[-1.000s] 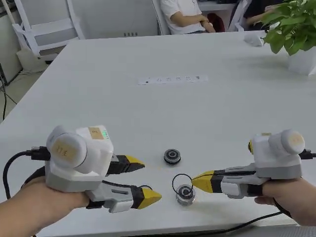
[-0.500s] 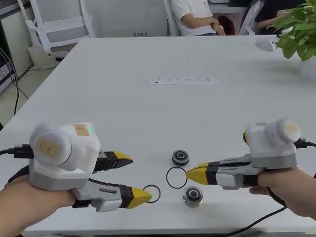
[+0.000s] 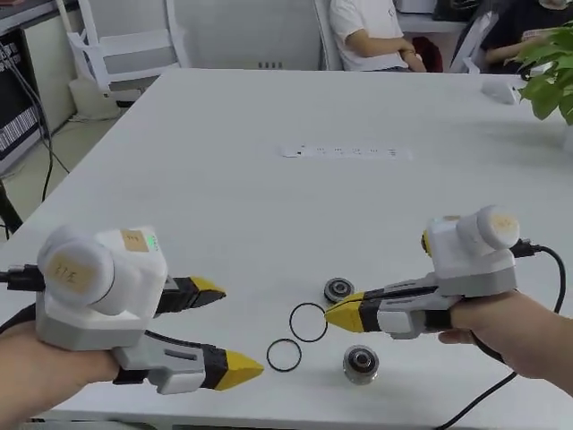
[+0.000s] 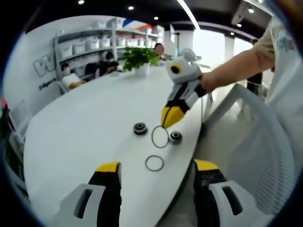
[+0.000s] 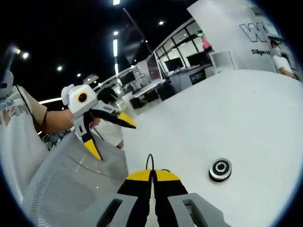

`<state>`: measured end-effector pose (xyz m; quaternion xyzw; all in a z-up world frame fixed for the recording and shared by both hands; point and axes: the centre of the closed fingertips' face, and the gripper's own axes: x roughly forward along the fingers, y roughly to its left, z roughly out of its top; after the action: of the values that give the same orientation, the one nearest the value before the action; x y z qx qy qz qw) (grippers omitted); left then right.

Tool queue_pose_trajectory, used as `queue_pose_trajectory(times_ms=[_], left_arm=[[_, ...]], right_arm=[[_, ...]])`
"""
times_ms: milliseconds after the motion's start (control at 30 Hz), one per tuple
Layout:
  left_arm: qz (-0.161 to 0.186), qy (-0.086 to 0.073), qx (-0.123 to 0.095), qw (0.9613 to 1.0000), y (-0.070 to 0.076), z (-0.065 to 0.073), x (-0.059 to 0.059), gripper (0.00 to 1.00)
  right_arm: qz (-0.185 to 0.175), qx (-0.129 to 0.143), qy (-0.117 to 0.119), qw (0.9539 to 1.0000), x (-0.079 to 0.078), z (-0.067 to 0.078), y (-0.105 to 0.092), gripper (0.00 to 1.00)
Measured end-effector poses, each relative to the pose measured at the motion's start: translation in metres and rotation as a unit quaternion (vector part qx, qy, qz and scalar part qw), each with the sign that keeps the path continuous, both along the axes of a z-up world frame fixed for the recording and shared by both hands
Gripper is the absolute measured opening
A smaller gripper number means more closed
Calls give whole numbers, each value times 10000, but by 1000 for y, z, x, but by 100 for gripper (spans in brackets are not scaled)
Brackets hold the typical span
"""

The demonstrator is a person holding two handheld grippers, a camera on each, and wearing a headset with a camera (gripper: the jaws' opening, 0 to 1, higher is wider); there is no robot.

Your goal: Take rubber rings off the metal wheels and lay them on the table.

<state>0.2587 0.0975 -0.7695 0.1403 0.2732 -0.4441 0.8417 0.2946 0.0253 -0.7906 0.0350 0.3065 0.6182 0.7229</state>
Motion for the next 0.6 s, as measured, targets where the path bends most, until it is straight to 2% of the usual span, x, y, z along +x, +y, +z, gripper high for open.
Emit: queue_pose_trajectory(times_ms=[600], left_arm=[[195, -97, 76, 9997, 12, 5, 0, 67]], right_arm=[[286, -441, 129, 9985, -5, -25, 25, 0]])
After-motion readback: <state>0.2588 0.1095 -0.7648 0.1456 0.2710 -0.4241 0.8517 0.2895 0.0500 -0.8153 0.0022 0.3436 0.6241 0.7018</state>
